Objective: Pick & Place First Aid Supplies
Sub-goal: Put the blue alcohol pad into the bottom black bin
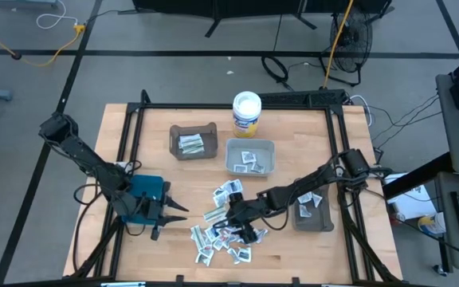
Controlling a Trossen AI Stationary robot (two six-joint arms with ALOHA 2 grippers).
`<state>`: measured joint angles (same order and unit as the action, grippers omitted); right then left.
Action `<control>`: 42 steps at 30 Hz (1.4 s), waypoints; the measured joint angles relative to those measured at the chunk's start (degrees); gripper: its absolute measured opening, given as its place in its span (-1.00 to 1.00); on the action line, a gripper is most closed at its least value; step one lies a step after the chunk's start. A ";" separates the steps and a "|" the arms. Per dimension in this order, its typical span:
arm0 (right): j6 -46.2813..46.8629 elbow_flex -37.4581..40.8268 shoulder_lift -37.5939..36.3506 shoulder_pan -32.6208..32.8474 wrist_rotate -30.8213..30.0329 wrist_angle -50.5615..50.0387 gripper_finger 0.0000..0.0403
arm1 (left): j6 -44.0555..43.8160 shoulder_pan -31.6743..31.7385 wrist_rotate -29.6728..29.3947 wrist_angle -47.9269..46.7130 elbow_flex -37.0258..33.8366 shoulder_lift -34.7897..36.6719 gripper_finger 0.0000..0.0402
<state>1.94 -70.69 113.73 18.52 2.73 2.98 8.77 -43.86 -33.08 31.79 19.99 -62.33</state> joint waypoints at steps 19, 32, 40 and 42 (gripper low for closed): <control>1.56 -0.06 1.51 0.35 -2.38 -1.65 0.57 | -1.83 -0.01 0.21 -0.23 0.00 0.00 -0.40; 1.91 -0.07 2.75 0.37 -1.20 -1.93 0.57 | -2.49 -0.02 0.22 -0.51 0.00 -0.04 -0.40; 1.89 -0.07 2.73 0.35 -1.22 -2.40 0.51 | -2.58 0.00 0.20 -0.77 0.00 -0.04 -0.40; 1.82 -0.07 2.73 0.35 -1.23 -2.44 0.47 | -2.69 0.00 0.20 -0.79 0.00 -0.04 -0.40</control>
<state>3.77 -70.76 116.46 18.87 1.50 0.54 6.09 -43.86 -32.88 31.00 19.99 -62.37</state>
